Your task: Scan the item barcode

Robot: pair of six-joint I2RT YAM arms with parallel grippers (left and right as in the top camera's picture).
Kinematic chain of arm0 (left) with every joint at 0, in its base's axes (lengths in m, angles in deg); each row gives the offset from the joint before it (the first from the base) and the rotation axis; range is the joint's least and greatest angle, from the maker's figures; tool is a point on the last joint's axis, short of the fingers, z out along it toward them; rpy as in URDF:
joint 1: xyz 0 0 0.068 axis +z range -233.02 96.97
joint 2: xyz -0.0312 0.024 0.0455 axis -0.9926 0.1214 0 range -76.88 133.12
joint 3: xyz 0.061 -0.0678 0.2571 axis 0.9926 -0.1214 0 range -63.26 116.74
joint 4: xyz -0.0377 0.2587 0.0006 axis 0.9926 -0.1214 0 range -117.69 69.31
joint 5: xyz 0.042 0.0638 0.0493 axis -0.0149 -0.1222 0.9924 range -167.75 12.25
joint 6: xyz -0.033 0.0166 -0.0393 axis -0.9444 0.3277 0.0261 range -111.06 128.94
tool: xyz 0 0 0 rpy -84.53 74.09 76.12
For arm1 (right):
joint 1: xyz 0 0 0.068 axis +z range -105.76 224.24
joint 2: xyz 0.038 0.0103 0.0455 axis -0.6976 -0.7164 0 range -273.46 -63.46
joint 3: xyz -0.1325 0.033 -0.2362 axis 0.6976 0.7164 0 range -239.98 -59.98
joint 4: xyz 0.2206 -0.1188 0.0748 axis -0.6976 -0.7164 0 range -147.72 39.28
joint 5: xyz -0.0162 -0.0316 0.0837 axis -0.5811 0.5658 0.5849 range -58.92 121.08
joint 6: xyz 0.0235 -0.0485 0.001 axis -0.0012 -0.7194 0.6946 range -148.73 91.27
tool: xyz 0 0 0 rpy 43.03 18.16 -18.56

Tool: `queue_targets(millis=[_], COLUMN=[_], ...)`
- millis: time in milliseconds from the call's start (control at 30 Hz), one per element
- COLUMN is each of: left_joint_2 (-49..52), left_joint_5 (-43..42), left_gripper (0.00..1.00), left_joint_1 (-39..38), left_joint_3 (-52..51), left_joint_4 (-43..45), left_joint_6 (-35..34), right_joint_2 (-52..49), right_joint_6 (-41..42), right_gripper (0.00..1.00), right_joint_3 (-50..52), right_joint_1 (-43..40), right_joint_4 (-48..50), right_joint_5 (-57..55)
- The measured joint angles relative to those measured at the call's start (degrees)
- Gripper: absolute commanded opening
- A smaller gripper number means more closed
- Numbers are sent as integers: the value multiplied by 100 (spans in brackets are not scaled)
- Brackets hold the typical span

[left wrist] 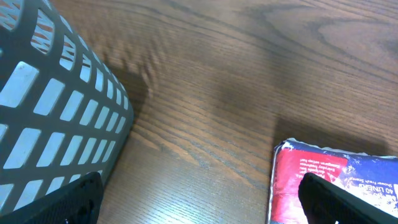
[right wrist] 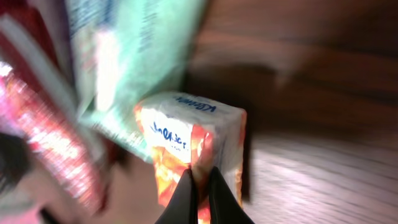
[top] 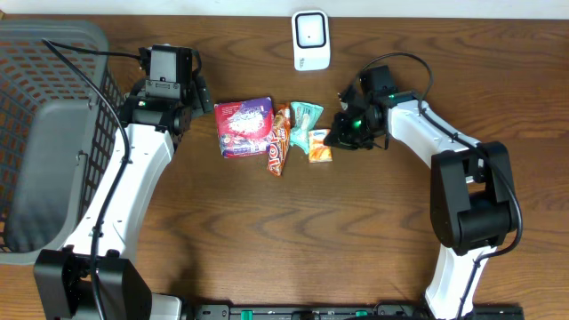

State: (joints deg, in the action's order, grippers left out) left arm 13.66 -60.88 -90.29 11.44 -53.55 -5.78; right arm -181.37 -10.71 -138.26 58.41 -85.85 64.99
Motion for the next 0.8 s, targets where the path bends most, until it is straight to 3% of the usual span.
queue_targets(millis=[267, 800], left_joint_2=[-2, 0], left_joint_5=[0, 0], left_gripper=[100, 99], left_joint_1=[0, 0], left_joint_3=[0, 0], left_joint_4=[0, 0], left_joint_6=[0, 0], right_joint_2=[-2, -2], right_joint_6=[-732, -828], right_gripper=[1, 1], right_joint_3=[7, 7], right_joint_1=[-262, -415], right_joint_4=[-120, -96], right_joint_5=[1434, 1928])
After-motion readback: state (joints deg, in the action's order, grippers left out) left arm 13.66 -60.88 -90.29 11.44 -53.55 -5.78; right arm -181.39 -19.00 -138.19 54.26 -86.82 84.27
